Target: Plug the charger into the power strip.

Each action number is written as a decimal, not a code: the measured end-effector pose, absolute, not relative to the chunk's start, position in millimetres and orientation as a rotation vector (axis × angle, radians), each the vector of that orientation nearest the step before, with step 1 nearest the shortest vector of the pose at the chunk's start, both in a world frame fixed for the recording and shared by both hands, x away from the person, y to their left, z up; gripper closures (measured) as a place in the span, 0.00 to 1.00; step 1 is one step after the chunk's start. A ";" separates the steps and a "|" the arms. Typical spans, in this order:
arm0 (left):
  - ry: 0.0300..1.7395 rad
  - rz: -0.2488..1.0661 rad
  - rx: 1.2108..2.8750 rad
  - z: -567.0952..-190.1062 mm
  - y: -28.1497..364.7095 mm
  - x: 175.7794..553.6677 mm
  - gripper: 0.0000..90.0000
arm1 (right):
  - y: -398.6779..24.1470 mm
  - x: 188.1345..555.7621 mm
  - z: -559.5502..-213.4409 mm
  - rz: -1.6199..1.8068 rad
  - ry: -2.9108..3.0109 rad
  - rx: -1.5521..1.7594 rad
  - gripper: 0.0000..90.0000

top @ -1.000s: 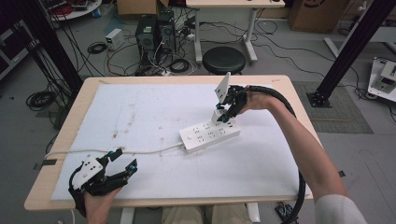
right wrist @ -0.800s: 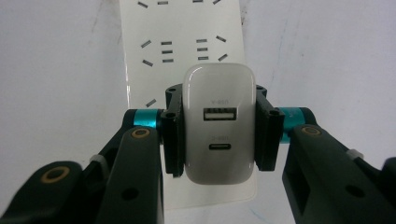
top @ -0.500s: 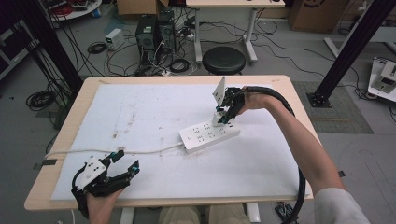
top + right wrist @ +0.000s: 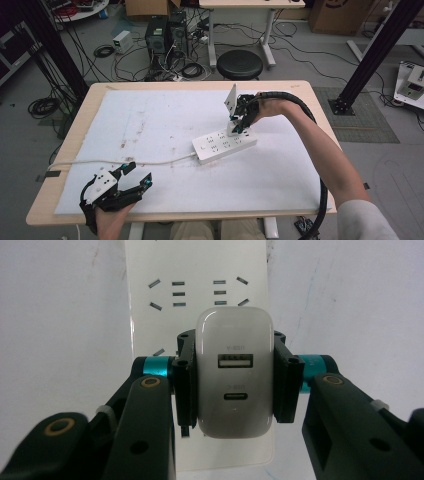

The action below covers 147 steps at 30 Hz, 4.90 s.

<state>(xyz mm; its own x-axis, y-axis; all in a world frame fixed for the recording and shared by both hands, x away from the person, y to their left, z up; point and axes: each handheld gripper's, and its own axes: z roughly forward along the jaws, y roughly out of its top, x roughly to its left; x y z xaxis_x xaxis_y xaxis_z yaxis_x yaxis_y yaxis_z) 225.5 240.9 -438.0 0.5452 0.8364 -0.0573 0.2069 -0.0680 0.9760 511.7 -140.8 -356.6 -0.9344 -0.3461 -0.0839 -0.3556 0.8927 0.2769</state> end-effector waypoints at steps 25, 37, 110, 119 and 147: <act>0.898 0.638 1.621 -439.1 235.7 228.0 0.34 | -138.5 509.5 -365.8 0.447 3.036 -0.498 0.71; 0.918 0.645 1.615 -438.8 242.3 226.3 0.34 | -137.5 507.3 -368.9 0.437 3.013 -0.548 0.71; 0.961 0.651 1.589 -443.9 265.6 227.4 0.34 | -151.0 513.6 -361.6 0.617 3.070 -0.303 0.26; 0.965 0.645 1.591 -444.3 264.5 229.3 0.34 | -170.4 504.2 -357.4 0.708 3.026 -0.185 0.25; 0.979 0.668 1.592 -441.2 264.1 240.0 0.34 | -252.1 412.1 -360.9 1.078 2.601 0.467 0.25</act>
